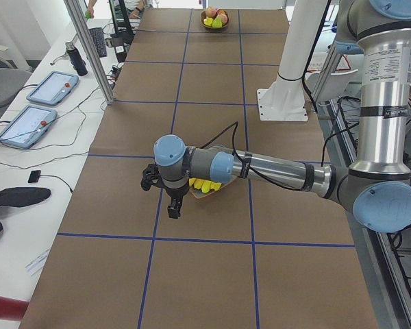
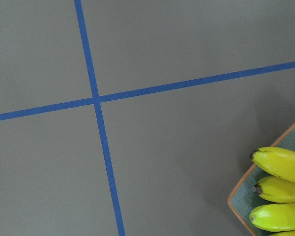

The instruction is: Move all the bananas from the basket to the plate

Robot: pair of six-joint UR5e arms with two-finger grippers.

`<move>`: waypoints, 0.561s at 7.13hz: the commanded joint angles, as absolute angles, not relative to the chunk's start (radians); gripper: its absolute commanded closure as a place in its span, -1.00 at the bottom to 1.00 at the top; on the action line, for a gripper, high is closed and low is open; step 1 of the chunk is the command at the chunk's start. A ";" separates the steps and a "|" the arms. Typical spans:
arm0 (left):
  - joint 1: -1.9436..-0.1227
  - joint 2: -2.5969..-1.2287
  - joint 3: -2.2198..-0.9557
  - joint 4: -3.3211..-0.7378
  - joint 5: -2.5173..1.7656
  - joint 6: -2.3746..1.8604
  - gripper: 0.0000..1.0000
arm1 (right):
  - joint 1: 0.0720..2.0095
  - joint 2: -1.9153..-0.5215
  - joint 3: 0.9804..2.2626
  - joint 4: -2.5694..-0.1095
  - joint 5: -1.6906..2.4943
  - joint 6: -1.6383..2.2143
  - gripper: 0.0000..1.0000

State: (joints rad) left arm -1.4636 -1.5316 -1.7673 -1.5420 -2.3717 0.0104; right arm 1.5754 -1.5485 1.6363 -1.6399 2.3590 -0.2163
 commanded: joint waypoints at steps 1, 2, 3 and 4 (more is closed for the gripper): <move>-1.465 -1.529 -1.750 -1.543 -2.364 0.009 -1.00 | 1.575 -1.552 1.637 -1.640 2.359 -0.216 -1.00; -1.485 -1.526 -1.758 -1.543 -2.368 0.011 -1.00 | 1.575 -1.552 1.637 -1.638 2.359 -0.216 -1.00; -1.497 -1.528 -1.759 -1.542 -2.368 0.011 -1.00 | 1.575 -1.555 1.638 -1.640 2.361 -0.215 -1.00; -1.497 -1.526 -1.759 -1.542 -2.368 0.011 -1.00 | 1.575 -1.560 1.643 -1.641 2.394 -0.216 -1.00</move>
State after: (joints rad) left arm -1.4906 -1.5275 -1.7583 -1.5422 -2.3679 0.0106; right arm 1.5754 -1.5553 1.6391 -1.6398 2.3680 -0.2156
